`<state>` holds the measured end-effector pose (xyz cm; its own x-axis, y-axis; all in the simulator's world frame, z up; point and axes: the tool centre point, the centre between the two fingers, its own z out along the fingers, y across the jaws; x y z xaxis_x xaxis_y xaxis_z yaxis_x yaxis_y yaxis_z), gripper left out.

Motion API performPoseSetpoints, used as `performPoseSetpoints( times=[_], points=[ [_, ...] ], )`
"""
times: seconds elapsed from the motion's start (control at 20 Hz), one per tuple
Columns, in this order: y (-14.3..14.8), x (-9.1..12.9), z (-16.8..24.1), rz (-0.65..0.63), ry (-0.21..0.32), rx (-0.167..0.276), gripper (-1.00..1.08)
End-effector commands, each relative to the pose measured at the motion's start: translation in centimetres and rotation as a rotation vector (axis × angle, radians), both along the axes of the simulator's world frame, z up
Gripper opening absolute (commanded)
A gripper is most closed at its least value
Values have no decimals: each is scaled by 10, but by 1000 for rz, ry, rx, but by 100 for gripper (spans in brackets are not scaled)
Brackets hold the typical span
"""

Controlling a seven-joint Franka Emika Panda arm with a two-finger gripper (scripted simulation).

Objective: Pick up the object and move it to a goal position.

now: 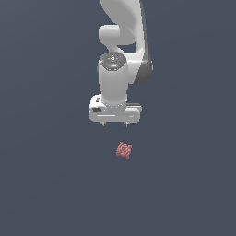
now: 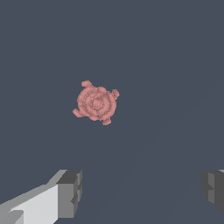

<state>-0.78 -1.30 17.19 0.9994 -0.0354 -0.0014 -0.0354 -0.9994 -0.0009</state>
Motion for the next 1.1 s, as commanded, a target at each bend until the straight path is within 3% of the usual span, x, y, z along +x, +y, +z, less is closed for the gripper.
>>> performPoseSetpoints(
  times=[0.0,0.5,1.05],
  points=[
    [0,0,0,0,0,0,100],
    [24,4,6,80,-1,0,100],
    [26,15,-7,13,-1,2,100]
  ],
)
